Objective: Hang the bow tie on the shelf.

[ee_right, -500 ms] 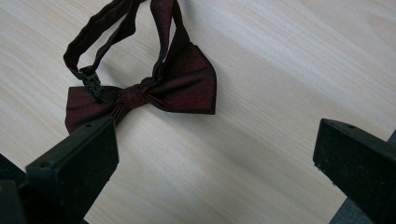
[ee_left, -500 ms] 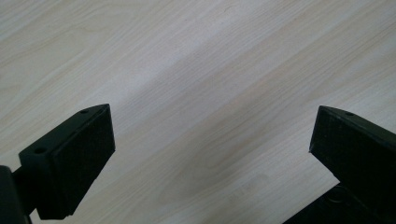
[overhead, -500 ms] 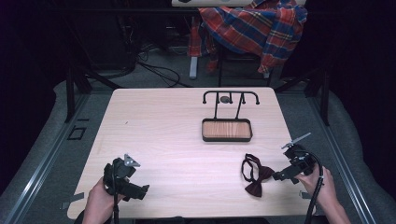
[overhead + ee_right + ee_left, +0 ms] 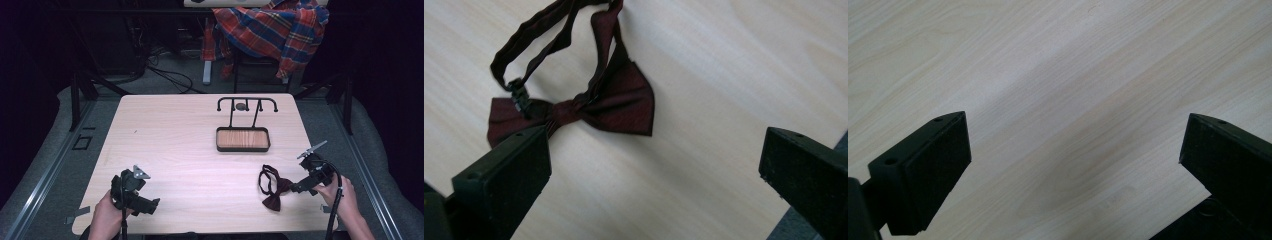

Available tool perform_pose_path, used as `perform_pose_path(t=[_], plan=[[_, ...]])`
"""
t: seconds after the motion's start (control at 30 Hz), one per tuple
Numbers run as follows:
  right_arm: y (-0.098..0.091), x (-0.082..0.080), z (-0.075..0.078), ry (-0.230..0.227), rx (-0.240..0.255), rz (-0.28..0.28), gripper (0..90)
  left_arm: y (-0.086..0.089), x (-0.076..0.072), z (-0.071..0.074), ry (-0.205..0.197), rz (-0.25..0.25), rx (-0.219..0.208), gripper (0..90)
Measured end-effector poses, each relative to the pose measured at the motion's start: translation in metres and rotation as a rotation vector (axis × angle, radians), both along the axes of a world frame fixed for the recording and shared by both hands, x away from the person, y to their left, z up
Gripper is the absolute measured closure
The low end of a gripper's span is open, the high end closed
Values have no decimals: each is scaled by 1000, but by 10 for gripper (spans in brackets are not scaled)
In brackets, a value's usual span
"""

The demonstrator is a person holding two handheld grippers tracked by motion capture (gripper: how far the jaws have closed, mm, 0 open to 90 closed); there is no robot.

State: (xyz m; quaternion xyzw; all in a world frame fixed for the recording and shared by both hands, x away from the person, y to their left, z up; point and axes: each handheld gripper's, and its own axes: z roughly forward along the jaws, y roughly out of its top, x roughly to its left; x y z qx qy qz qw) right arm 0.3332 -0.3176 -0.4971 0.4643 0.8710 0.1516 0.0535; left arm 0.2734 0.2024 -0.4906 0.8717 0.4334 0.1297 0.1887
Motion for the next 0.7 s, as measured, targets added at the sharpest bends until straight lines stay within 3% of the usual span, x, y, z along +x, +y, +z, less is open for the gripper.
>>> perform_pose_path(t=[0.03,0.2,0.4,0.43,0.47,0.7], plan=[[3,3,1,-21,-3,-6,3,0,-1,0,-11,1,0,1],[11,13,-1,-8,0,34,8,0,3,-2,13,5,3,1],[20,25,1,-18,7,65,19,1,1,-1,5,7,0,1],[27,25,-1,-62,38,36,18,-1,-1,-1,-2,2,7,1],[26,26,3,-46,2,62,18,-1,-1,-1,-1,1,11,1],[34,37,5,-54,-2,75,13,0,0,-1,4,5,5,1]])
